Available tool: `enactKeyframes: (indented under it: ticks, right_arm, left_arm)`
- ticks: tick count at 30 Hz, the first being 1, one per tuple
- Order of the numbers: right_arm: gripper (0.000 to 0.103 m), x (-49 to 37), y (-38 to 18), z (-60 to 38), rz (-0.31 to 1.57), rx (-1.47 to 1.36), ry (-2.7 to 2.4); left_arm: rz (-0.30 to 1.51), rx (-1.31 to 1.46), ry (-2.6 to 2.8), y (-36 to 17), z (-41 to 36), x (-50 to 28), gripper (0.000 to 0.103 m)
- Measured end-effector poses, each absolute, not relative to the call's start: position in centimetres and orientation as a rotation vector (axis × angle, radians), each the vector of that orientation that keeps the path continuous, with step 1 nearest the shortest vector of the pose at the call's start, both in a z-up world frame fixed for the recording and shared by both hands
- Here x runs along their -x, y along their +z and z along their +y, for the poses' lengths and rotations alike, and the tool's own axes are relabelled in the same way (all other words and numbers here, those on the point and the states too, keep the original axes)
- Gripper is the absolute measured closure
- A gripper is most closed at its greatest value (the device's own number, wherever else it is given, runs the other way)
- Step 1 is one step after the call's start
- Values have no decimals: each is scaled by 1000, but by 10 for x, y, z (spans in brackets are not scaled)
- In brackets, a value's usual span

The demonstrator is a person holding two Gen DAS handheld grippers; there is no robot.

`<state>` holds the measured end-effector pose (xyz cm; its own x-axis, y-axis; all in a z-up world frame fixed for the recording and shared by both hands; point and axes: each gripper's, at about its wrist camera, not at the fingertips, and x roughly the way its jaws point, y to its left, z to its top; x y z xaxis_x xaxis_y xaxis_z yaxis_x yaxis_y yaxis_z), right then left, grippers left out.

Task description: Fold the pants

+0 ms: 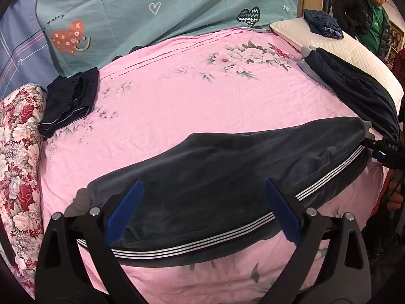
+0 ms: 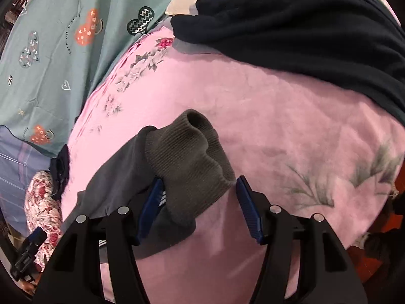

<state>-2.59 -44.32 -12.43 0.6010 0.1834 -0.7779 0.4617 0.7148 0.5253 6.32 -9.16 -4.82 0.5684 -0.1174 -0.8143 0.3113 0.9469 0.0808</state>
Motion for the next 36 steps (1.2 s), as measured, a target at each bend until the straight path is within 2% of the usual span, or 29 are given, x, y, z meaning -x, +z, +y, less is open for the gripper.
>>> enactKeyframes:
  ticks: [8, 9, 10, 11, 16, 31, 36]
  right_arm:
    - [45, 21, -135, -448, 894, -891, -102]
    - [50, 19, -136, -447, 900, -898, -98]
    - [65, 18, -140, -448, 909, -927, -79]
    - [70, 18, -142, -447, 904, -955, -66]
    - [78, 15, -129, -437, 904, -866, -128]
    - [84, -15, -41, -366, 849, -421, -210]
    - [84, -27, -4, -300, 771, -199, -146]
  left_arm:
    - [933, -216, -221, -43, -77, -61, 5]
    - [934, -215, -221, -43, -76, -60, 5]
    - [934, -214, -221, -43, -76, -60, 5]
    - [934, -213, -221, -43, -76, -59, 5]
    - [926, -209, -218, -41, -73, -57, 5]
    - [917, -140, -161, -40, -40, -54, 5]
    - [893, -112, -107, -36, -10, -47, 6]
